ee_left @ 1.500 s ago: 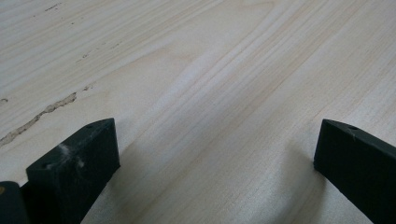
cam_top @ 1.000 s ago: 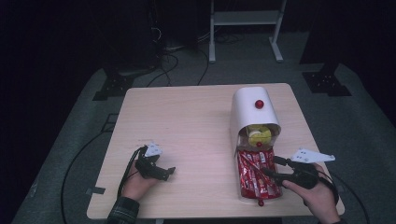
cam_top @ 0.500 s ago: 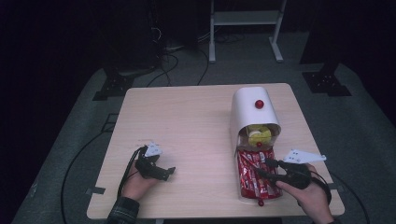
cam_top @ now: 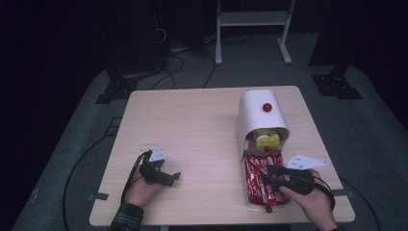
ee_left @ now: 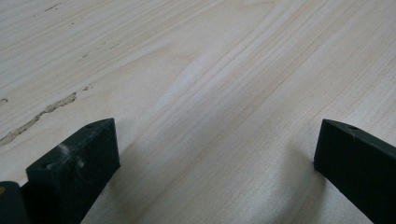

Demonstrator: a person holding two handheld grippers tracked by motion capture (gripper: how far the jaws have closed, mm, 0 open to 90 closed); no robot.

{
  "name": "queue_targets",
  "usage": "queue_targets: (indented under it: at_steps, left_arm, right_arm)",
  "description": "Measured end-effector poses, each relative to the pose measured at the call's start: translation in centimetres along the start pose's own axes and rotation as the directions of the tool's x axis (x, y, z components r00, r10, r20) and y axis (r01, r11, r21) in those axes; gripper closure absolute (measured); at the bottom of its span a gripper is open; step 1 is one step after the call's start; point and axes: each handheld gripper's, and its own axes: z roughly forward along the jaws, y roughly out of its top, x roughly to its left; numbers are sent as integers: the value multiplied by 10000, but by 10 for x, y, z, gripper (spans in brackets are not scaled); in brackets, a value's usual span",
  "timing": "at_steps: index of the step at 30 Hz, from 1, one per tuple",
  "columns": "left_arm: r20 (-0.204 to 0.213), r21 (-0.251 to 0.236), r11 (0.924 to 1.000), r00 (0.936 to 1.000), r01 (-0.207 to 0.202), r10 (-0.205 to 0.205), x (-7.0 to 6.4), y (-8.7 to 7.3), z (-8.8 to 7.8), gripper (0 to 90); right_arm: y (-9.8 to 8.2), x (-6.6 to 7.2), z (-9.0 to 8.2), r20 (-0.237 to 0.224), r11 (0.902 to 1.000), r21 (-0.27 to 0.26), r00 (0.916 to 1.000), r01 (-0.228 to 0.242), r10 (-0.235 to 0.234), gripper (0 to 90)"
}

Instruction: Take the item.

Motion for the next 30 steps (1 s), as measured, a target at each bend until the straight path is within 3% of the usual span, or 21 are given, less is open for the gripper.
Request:
queue_targets:
  at_steps: [10,18,30]
  left_arm:
    - [1,0,10000,10000,0,0,0,0,0,0]
    - [-1,1,10000,10000,-2,2,0,0,0,0]
    - [0,9,10000,10000,-8,8,0,0,0,0]
  right_arm:
    - [-3,2,8,52,9995,211,9997,249,-250,582]
    - [-5,3,12,358,9976,351,9975,596,-608,648]
    - [-4,1,11,392,9984,359,9983,429,-443,799]
